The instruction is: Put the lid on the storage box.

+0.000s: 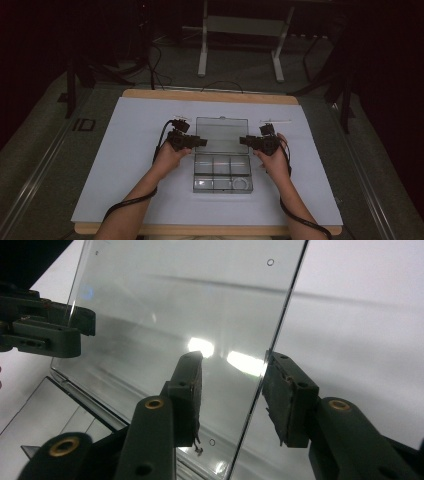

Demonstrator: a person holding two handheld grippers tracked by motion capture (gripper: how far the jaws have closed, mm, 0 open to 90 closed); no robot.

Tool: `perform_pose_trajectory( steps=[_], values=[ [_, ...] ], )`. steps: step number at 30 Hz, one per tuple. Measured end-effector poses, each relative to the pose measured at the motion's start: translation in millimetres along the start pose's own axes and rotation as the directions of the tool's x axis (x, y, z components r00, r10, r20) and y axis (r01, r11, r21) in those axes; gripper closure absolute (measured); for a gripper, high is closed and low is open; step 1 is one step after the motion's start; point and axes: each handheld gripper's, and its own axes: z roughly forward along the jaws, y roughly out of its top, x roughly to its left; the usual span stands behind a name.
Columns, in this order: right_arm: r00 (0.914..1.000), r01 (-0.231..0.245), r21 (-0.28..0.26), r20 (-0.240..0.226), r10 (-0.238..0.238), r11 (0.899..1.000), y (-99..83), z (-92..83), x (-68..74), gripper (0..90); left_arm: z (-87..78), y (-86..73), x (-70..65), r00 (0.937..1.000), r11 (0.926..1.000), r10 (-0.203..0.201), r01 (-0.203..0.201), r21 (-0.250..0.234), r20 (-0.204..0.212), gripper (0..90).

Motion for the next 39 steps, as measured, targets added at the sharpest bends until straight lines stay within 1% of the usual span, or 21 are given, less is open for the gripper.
perform_pose_trajectory(
  steps=[1, 4, 7, 8, 9, 12, 13, 14, 17, 19, 22, 25, 26, 28, 29, 31, 33, 34, 38, 39],
  values=[
    [1.0000, 0.005, -0.005, -0.001, -0.005, 1.000, 0.1, -1.3, 0.8, 60.1, -1.1, 0.2, -0.8, 0.9999, 0.9999, 0.011, -0.011, -0.002, -0.002, 55.0],
    [0.9998, 0.020, -0.016, 0.000, -0.020, 1.000, 0.3, -4.8, 3.1, 60.7, -4.1, 0.5, -2.2, 0.9998, 0.9997, 0.021, -0.021, -0.010, -0.007, 58.0],
    [0.9991, 0.042, -0.026, 0.004, -0.042, 0.999, 0.0, -8.1, 5.7, 60.9, -7.4, 0.0, -3.5, 0.9993, 0.9991, 0.038, -0.038, -0.021, -0.003, 60.0],
    [0.9987, 0.051, -0.032, 0.004, -0.051, 0.998, -0.2, -9.4, 6.4, 60.8, -8.6, -0.2, -3.6, 0.9992, 0.9989, 0.041, -0.041, -0.025, -0.002, 61.8],
    [0.9987, 0.051, -0.034, 0.002, -0.051, 0.998, -0.3, -10.5, 7.4, 60.6, -9.6, -0.6, -3.6, 0.9990, 0.9986, 0.045, -0.045, -0.027, 0.004, 62.2],
    [0.9983, 0.058, -0.038, 0.001, -0.058, 0.998, -0.7, -12.6, 8.9, 60.9, -11.6, -1.3, -5.1, 0.9986, 0.9982, 0.052, -0.052, -0.031, 0.006, 63.2],
    [0.9980, 0.063, -0.041, 0.003, -0.063, 0.997, -0.8, -13.8, 10.0, 61.1, -14.2, -1.1, -7.2, 0.9980, 0.9975, 0.063, -0.063, -0.030, 0.002, 63.2],
    [0.9968, 0.079, -0.047, 0.010, -0.079, 0.996, -1.3, -16.4, 12.3, 61.9, -15.4, -1.0, -8.5, 0.9974, 0.9970, 0.072, -0.072, -0.030, 0.001, 63.6],
    [0.9942, 0.107, -0.058, 0.015, -0.107, 0.993, -2.6, -20.7, 15.0, 62.8, -18.5, -1.2, -11.7, 0.9961, 0.9956, 0.088, -0.088, -0.033, 0.000, 63.6],
    [0.9906, 0.136, -0.070, 0.022, -0.135, 0.988, -4.3, -23.3, 17.0, 63.5, -20.6, -2.0, -13.2, 0.9954, 0.9947, 0.096, -0.096, -0.038, -0.002, 65.1],
    [0.9863, 0.165, -0.081, 0.024, -0.163, 0.983, -6.7, -26.9, 19.2, 63.7, -23.1, -4.1, -15.1, 0.9948, 0.9935, 0.102, -0.101, -0.052, 0.007, 65.4],
    [0.9843, 0.176, -0.089, 0.024, -0.175, 0.980, -8.0, -29.8, 20.6, 64.9, -24.9, -7.2, -16.8, 0.9940, 0.9916, 0.109, -0.108, -0.071, 0.007, 66.1],
    [0.9839, 0.179, -0.090, 0.024, -0.177, 0.980, -8.3, -30.5, 21.2, 65.1, -25.6, -8.0, -17.8, 0.9932, 0.9906, 0.117, -0.116, -0.072, -0.002, 67.0],
    [0.9824, 0.187, -0.091, 0.026, -0.185, 0.978, -8.8, -32.0, 22.3, 66.5, -26.6, -8.7, -19.6, 0.9923, 0.9897, 0.123, -0.124, -0.072, -0.006, 67.6],
    [0.9816, 0.191, -0.091, 0.026, -0.189, 0.977, -9.0, -32.7, 22.5, 66.9, -27.6, -8.9, -20.5, 0.9909, 0.9886, 0.134, -0.135, -0.067, -0.015, 68.5],
    [0.9796, 0.201, -0.104, 0.028, -0.199, 0.974, -10.0, -34.6, 23.0, 68.4, -28.9, -9.5, -22.1, 0.9894, 0.9871, 0.145, -0.145, -0.067, -0.014, 69.2],
    [0.9752, 0.221, -0.109, 0.029, -0.219, 0.969, -11.4, -36.0, 25.1, 68.2, -29.9, -11.0, -24.7, 0.9857, 0.9834, 0.167, -0.168, -0.068, -0.025, 69.2],
    [0.9729, 0.231, -0.110, 0.029, -0.229, 0.967, -12.1, -36.7, 25.7, 68.3, -30.6, -11.4, -25.0, 0.9852, 0.9829, 0.170, -0.171, -0.069, -0.023, 69.2],
    [0.9707, 0.240, -0.110, 0.016, -0.240, 0.965, -14.0, -39.6, 26.7, 69.2, -33.0, -13.5, -25.9, 0.9838, 0.9813, 0.179, -0.179, -0.070, -0.018, 70.7],
    [0.9685, 0.249, -0.109, 0.018, -0.248, 0.962, -14.5, -40.6, 27.2, 69.3, -33.6, -13.9, -26.5, 0.9829, 0.9805, 0.184, -0.184, -0.069, -0.017, 70.6]
  ],
)
